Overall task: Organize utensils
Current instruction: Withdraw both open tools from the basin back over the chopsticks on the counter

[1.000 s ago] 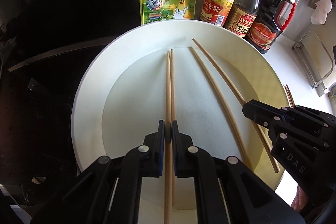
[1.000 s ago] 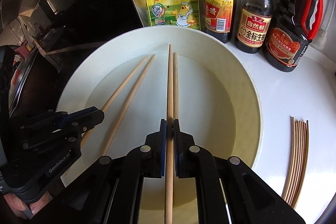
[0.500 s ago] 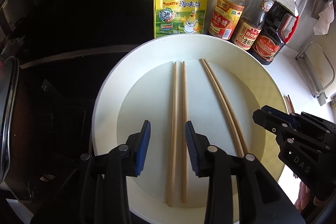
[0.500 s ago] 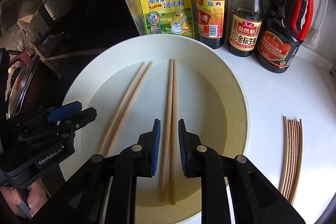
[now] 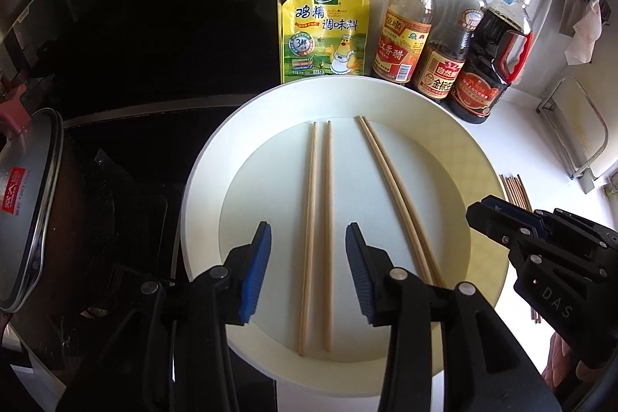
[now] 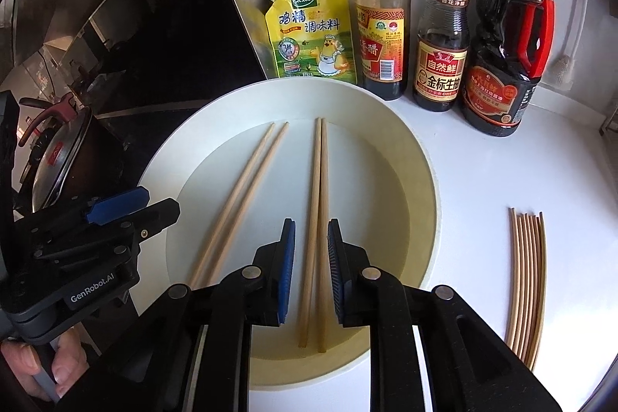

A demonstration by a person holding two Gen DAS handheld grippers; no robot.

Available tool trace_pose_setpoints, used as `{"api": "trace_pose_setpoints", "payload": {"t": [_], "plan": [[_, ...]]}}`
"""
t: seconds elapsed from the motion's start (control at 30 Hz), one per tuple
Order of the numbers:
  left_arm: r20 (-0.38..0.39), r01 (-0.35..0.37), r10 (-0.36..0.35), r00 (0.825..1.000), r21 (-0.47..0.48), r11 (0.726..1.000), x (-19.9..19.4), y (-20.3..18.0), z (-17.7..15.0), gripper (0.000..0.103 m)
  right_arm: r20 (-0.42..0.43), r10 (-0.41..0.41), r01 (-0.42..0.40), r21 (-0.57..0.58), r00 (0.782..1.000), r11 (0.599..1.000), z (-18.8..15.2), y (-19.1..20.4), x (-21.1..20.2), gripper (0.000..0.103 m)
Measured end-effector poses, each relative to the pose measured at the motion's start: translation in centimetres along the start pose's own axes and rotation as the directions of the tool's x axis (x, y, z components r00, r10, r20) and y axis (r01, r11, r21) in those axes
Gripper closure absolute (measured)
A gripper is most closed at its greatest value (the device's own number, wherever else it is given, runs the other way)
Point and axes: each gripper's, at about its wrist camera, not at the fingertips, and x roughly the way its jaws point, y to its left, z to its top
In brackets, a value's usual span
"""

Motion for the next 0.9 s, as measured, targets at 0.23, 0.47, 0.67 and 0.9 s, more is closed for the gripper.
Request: {"api": "trace_pose_setpoints", "payload": {"t": [0.23,0.47,0.67,0.9], "plan": [[0.019,-0.003,0.003,1.0,0.01,1.0,-1.5,-1.0,-0.6,0.058,0.026,0.008,-0.008,0.01,1.0,1.0,-0.7,-0.5,-1.3,0.084],[0.03,-0.009,0.009,1.0,0.017,1.0,-2.7,-2.1,-1.3,0.054,0.05,0.007,-0.008,0.016,0.999,1.0,-1.8,-1.2,-2.7,0.082],[0.029,-0.004,0.003,1.0,0.019,1.0,-3.2,-3.3,-1.9,0.052,0.057,-0.002,0.0,0.029,0.998,1.0,-2.7,-2.2,-3.7,0.082],[0.031,0.007,-0.008,0.999,0.027,1.0,-3.9,-5.2,-2.6,0.049,0.066,-0.013,0.01,0.044,0.998,0.999,-3.9,-4.1,-5.5,0.08]]}}
